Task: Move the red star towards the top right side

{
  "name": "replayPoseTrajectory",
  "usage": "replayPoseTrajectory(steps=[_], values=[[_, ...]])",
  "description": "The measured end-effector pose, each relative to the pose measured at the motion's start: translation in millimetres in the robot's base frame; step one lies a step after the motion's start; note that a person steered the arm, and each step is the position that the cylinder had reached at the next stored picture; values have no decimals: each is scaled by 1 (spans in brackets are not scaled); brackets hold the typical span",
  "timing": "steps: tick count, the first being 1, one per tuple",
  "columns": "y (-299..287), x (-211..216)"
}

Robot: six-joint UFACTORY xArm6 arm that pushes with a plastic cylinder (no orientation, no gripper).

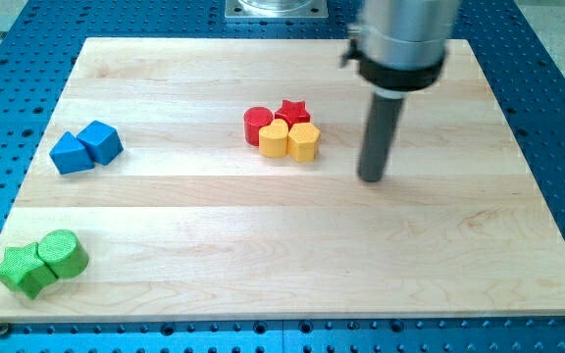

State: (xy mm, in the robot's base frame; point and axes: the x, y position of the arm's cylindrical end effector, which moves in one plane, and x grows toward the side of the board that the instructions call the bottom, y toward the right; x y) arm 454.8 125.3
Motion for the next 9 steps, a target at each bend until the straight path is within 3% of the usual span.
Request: replayPoseTrajectory(steps=[2,3,4,5,6,7,8,9], values=[[3,-67],[-9,-71],[-26,-93],[-73,-142],[-166,-147],[-215,-104],[-215,-60],[-137,-64]])
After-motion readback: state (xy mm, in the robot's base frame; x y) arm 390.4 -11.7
